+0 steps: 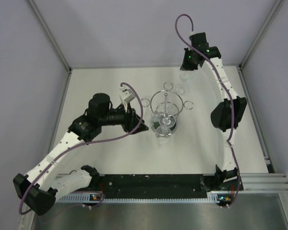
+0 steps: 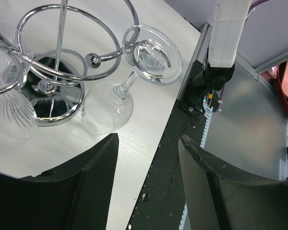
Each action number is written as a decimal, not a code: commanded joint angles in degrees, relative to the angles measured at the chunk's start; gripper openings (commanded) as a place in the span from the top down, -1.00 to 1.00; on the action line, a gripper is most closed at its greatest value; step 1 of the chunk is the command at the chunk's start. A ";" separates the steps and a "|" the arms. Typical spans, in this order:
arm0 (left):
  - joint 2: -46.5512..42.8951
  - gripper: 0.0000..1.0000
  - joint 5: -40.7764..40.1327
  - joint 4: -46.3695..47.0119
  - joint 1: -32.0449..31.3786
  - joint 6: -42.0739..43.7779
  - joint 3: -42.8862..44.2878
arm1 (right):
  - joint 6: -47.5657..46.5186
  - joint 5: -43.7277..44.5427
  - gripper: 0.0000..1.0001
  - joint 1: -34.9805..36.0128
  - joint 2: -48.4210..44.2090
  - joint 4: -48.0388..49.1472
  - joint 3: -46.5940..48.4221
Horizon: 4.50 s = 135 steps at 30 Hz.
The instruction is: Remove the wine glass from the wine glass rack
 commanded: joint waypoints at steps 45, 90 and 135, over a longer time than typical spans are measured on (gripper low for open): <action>0.82 -0.17 -1.35 1.13 0.03 -0.07 -0.35 | -0.14 4.72 0.60 0.53 3.03 8.41 -1.45; -2.34 -0.17 -5.65 1.21 0.12 -0.33 -0.61 | 5.74 -8.46 -0.16 5.36 -36.26 20.80 -39.50; -2.96 -0.18 -8.47 0.86 0.03 -0.15 -0.79 | 12.16 -17.25 0.42 5.19 -37.75 32.05 -51.55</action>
